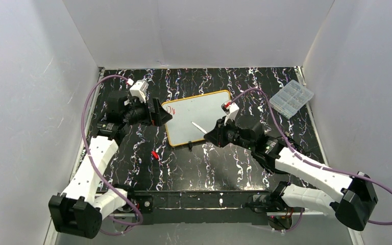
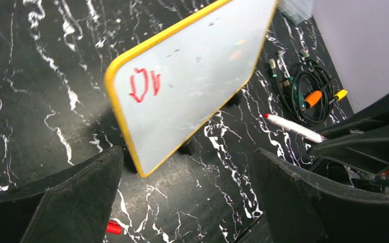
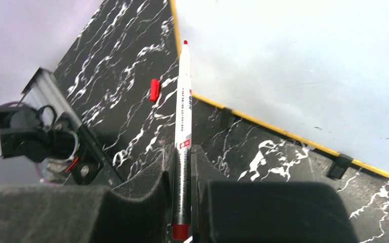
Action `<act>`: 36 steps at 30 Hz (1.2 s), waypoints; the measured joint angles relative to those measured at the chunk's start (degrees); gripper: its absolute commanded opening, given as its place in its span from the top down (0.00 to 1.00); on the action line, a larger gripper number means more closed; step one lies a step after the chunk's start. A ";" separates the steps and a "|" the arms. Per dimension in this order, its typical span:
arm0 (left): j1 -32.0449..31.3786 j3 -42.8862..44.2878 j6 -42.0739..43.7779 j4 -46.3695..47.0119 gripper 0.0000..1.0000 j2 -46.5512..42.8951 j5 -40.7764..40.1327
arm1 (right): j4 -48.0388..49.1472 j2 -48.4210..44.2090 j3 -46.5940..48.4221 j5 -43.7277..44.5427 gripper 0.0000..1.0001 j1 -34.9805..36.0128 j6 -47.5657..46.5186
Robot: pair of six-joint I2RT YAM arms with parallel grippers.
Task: Write a sentence on the whiteboard
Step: Adjust the whiteboard marker, then write a sentence on the whiteboard.
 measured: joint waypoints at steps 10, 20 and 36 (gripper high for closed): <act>3.34 -1.64 -1.05 1.01 0.37 8.87 0.63 | 7.63 10.56 0.90 9.40 0.99 2.03 -1.84; 3.87 -1.64 -0.15 1.25 0.62 15.50 -0.37 | 11.08 20.00 9.90 11.61 0.99 4.83 -5.88; 3.87 -1.64 1.36 3.30 0.67 19.30 1.03 | 12.76 24.72 13.88 14.78 0.99 6.88 -9.49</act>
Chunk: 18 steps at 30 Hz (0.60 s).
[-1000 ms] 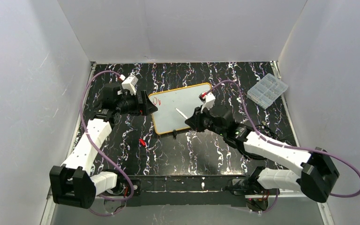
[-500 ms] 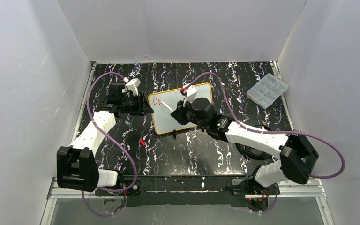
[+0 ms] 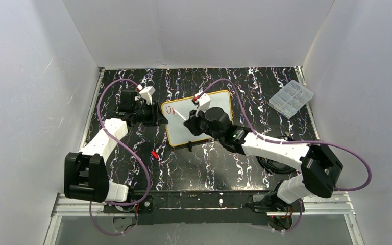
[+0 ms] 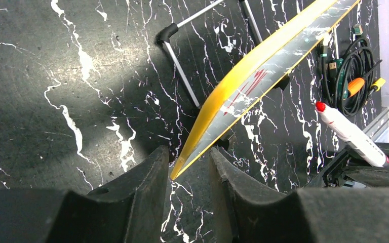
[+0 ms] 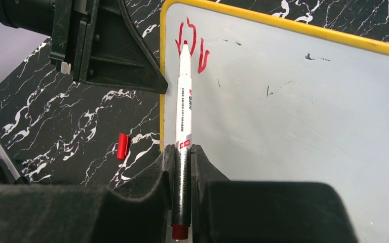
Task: Write a sentence on the whiteboard
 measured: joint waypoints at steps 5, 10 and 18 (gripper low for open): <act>0.00 0.00 0.42 1.27 0.77 0.20 2.05 | 0.07 -2.40 -2.23 0.09 0.99 0.00 -0.22; 0.07 0.00 0.90 2.16 0.90 0.55 3.58 | -0.20 -5.64 -3.45 0.17 0.99 0.00 -0.31; 0.11 0.00 2.64 2.60 1.00 1.14 4.20 | -1.05 -8.61 -5.03 0.94 0.99 0.00 -0.35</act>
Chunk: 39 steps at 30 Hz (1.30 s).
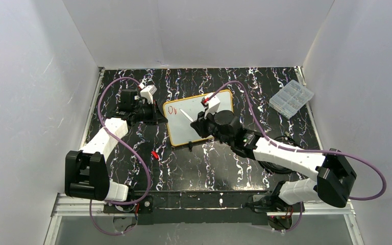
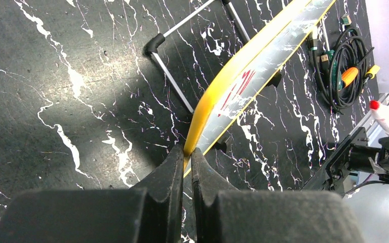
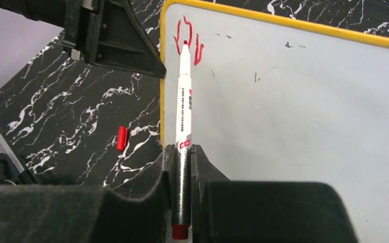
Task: Write a sentence on the whiteboard
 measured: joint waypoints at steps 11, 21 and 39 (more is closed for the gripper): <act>-0.22 0.00 2.38 -0.15 1.00 -0.02 -0.07 | -2.93 1.05 -0.13 1.95 0.99 0.07 0.11; -0.35 0.00 2.93 -0.20 1.00 -0.04 -0.22 | -3.19 4.94 0.55 3.19 0.99 0.79 -0.33; -0.57 0.00 3.34 -0.20 1.00 -0.11 -0.44 | -1.25 9.73 3.37 4.87 0.99 0.81 -2.16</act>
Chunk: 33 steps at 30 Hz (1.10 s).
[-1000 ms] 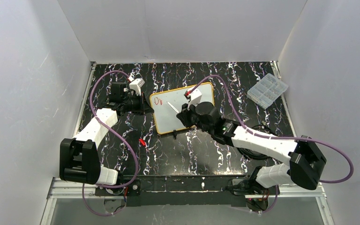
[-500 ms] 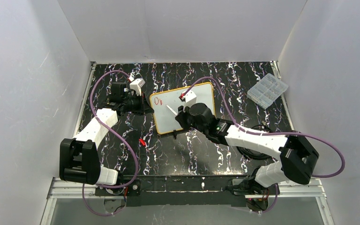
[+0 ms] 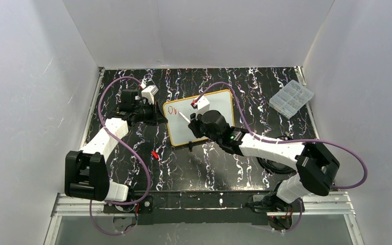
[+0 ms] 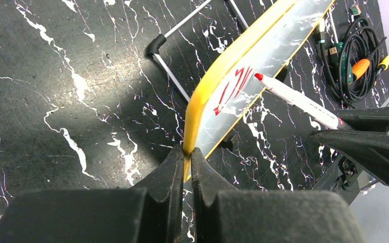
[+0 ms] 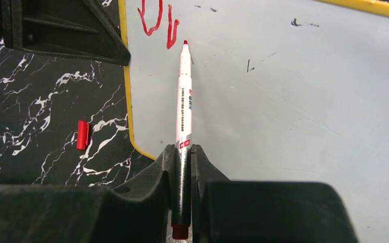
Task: Write a sentence on the whiteboard
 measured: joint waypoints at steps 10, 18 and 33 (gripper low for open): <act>-0.13 0.00 0.00 0.00 1.00 0.00 -0.11 | 1.09 1.42 1.42 0.50 0.99 0.00 -0.79; -0.20 0.02 0.04 0.02 1.00 0.00 -0.37 | 1.05 2.34 1.81 1.42 0.99 0.33 -0.76; -0.31 0.02 0.24 0.02 1.00 -0.11 -0.59 | 0.81 2.21 1.79 3.65 0.99 0.59 -0.61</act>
